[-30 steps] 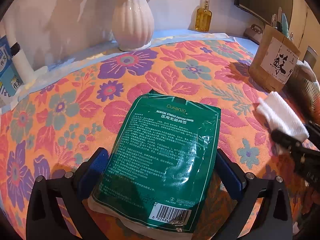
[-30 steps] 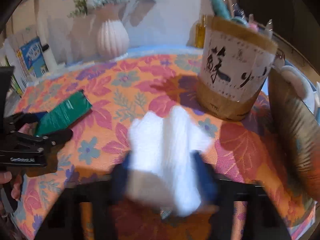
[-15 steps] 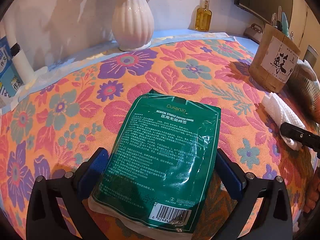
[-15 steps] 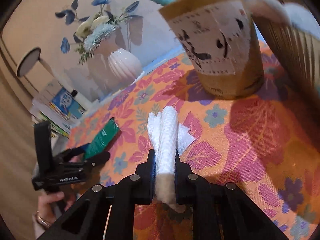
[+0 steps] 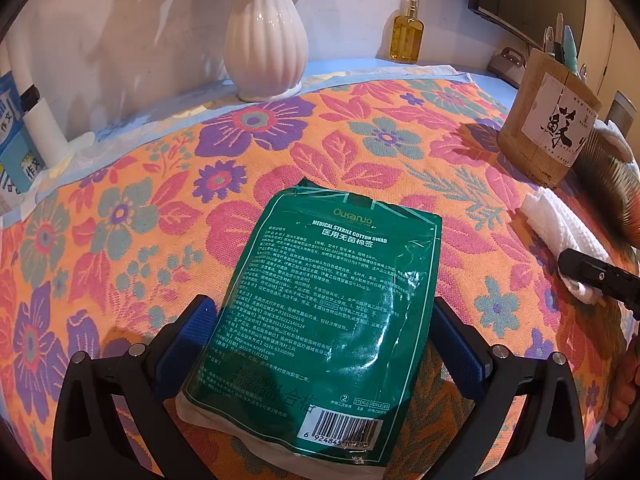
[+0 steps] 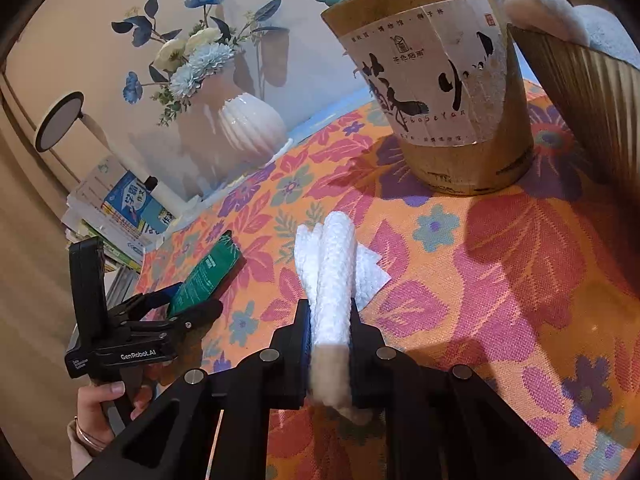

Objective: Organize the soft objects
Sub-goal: 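Carry the green pouch and white towel to the amber plate and open both tools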

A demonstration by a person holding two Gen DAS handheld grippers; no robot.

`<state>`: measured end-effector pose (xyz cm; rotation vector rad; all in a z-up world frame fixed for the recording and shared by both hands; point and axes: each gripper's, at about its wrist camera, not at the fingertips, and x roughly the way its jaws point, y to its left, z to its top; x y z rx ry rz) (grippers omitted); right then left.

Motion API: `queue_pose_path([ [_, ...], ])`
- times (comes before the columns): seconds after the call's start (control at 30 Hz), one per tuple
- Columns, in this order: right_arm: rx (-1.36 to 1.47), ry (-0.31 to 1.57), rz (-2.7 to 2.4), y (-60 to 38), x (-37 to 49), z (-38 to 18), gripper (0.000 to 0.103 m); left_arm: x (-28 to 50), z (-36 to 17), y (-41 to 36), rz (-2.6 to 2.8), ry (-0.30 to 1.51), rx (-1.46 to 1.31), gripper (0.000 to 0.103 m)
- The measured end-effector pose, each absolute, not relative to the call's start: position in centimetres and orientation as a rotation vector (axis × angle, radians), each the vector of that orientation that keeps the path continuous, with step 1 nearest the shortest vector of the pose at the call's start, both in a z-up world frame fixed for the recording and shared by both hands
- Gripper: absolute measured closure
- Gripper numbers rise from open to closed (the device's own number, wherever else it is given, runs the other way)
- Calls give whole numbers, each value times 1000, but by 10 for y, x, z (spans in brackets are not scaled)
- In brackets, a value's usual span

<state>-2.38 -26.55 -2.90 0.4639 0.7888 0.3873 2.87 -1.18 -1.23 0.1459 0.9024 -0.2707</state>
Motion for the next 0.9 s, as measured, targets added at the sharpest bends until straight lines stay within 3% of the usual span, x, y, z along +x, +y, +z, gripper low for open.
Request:
queue_pose_path([
  [0.57, 396, 795, 394, -256, -24, -26, 89, 29, -12, -10, -259, 899, 137, 1],
  [0.6, 370, 793, 391, -252, -25, -25, 89, 27, -10, -9, -249, 890, 132, 6],
  [0.67, 335, 780, 381, -248, -28, -22, 89, 25, -4, 0, -253, 859, 56, 29],
  [0.73, 323, 780, 399, -246, -30, -21, 89, 27, 0, 12, -270, 856, -64, 39],
  [0.9, 397, 783, 447, -253, -41, -22, 89, 11, 19, 1, -231, 838, 3, 41],
])
